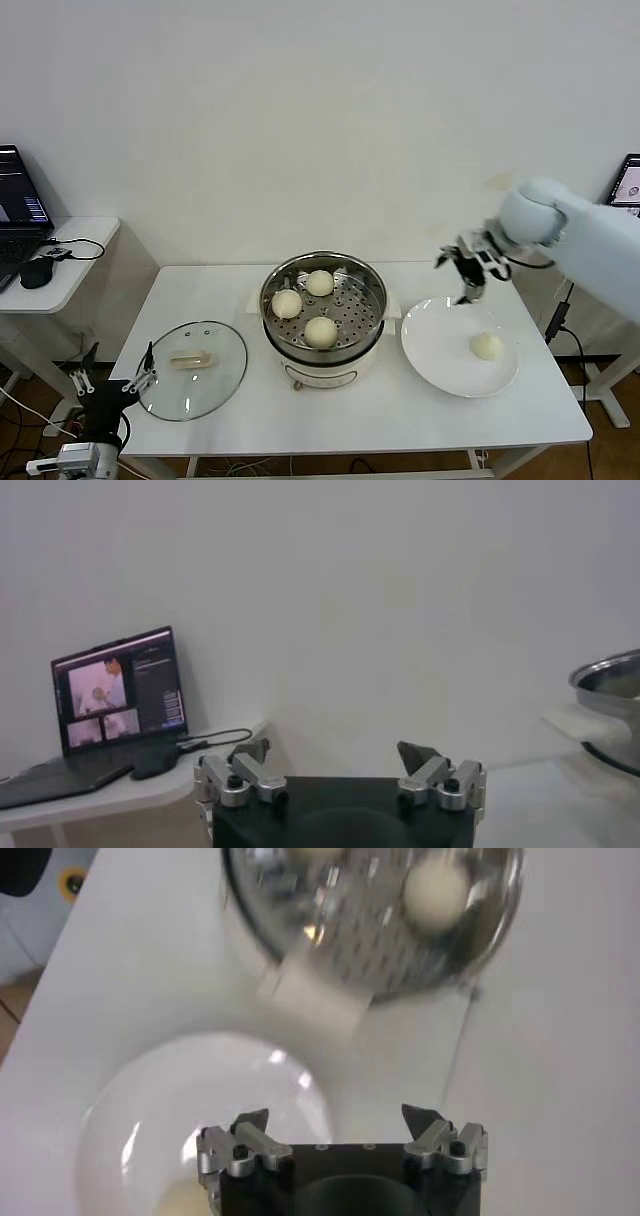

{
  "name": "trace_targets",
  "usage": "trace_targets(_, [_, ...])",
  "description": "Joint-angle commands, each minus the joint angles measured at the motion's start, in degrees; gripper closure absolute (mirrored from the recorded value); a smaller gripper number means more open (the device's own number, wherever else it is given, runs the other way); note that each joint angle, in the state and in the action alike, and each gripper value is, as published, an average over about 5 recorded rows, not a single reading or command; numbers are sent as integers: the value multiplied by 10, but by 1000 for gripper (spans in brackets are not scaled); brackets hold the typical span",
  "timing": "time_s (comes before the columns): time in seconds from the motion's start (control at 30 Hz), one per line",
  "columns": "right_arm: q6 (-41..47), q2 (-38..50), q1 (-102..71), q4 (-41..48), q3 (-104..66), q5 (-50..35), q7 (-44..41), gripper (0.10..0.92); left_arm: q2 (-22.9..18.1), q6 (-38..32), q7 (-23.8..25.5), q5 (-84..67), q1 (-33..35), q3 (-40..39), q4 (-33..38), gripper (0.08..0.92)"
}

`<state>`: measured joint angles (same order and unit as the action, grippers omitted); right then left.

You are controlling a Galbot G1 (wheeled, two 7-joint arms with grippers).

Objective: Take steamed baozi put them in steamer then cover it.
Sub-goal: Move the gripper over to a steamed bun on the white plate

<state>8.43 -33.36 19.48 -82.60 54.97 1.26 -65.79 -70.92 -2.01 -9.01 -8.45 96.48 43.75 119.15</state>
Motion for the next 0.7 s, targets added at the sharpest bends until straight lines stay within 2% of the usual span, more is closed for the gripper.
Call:
trace_targets(0.03, [-7,84,-239,33,-164,107,2,203,1,1,1,2,3,-1,-1,177])
trace_targets(0.23, [-11,57,-313,70,-231,142,8,203,2,1,1,3,10,7,0,177])
trace_targets(0.7, [-17,-28,-333,162,-261,175,29,203,-2,0,1,3,14,10,-2,177])
